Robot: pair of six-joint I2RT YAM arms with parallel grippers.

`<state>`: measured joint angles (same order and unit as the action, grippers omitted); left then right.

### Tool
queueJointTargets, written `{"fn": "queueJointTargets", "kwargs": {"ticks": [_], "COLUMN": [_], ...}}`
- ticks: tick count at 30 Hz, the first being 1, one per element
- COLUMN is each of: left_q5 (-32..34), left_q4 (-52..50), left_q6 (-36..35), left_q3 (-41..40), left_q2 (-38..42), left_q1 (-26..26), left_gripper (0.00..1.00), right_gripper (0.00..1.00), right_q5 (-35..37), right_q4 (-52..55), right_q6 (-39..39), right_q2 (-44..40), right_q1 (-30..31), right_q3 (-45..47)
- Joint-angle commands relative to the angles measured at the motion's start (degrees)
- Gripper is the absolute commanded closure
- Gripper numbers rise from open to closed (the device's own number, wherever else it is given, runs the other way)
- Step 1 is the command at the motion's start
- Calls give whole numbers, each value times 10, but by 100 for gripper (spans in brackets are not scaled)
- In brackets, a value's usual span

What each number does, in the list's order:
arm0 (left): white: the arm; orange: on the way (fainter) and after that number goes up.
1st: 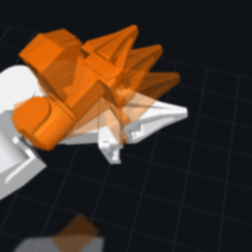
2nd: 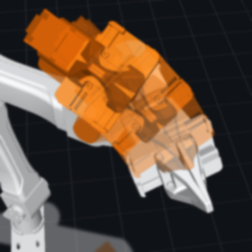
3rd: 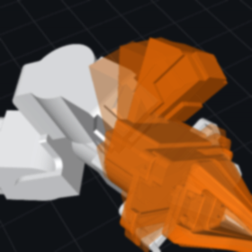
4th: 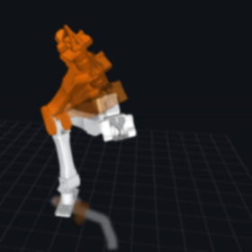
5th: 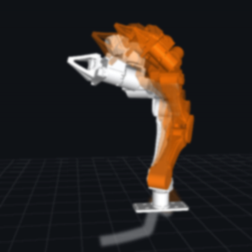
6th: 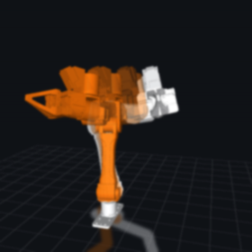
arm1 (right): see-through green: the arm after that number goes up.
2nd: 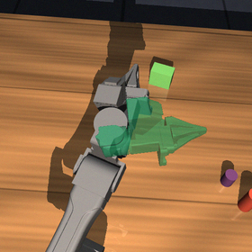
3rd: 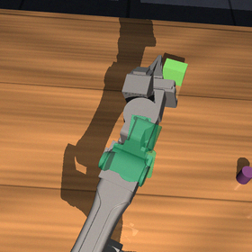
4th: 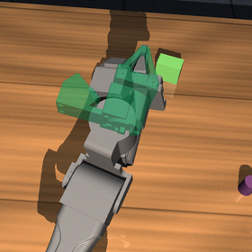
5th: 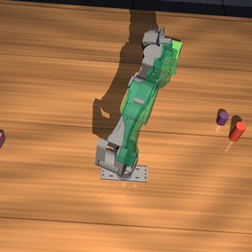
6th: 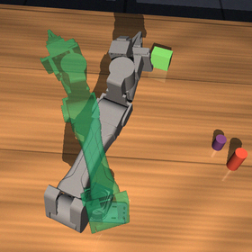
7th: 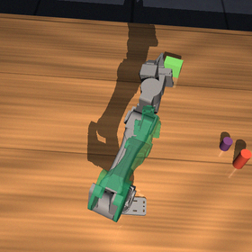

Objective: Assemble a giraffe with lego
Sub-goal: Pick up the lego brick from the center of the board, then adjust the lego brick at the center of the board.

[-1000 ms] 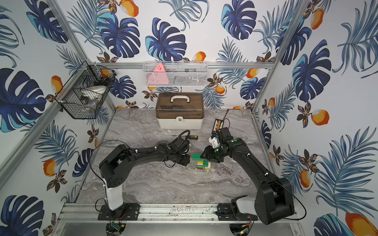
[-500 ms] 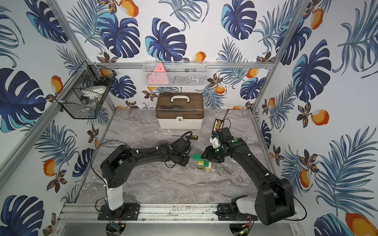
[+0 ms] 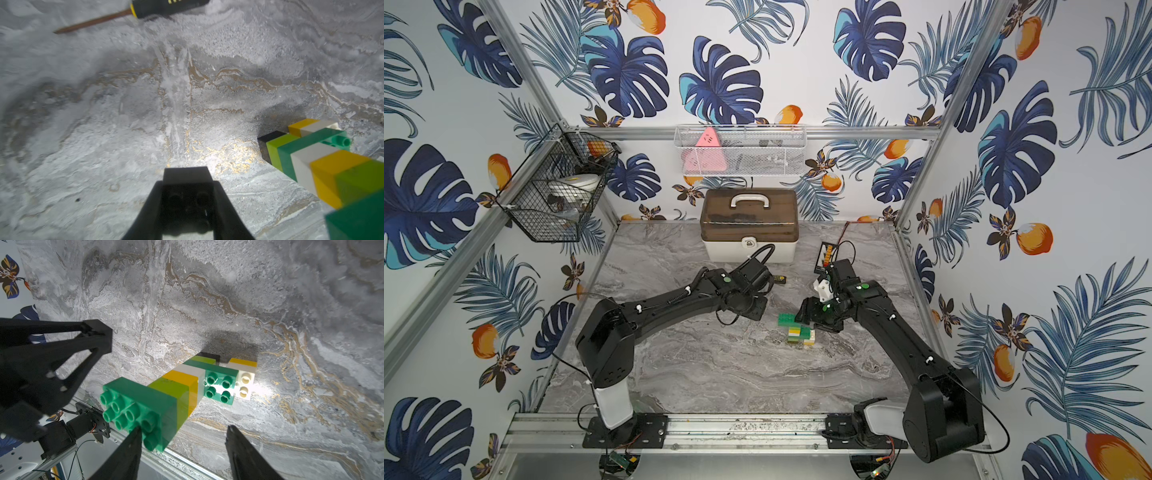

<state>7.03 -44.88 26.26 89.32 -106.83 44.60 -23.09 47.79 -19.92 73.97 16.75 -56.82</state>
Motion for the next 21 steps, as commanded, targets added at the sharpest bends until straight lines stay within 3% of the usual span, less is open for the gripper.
{"fn": "queueJointTargets", "kwargs": {"ticks": [1,10,15,21], "left_q5": [52,14,-22,-33], "left_q4": [-131,-231,-264,-309], "left_q6": [31,81,124,166], "left_q3": [69,230,338,439], "left_q2": [4,-23,-72,-144], "left_q1": [0,6,43,90], "left_gripper": [94,94,95,95], "right_gripper": [30,27,24,14], "right_q5": [-7,-5,40,100], "right_q4": [-6,-21,-3,41], "right_q6": [-2,-9,7,46], "right_q2": [-5,-28,-43,-45], "right_q1": [-1,-1,-4,-20], "right_q3": [-6,-7,-19,-39]}}
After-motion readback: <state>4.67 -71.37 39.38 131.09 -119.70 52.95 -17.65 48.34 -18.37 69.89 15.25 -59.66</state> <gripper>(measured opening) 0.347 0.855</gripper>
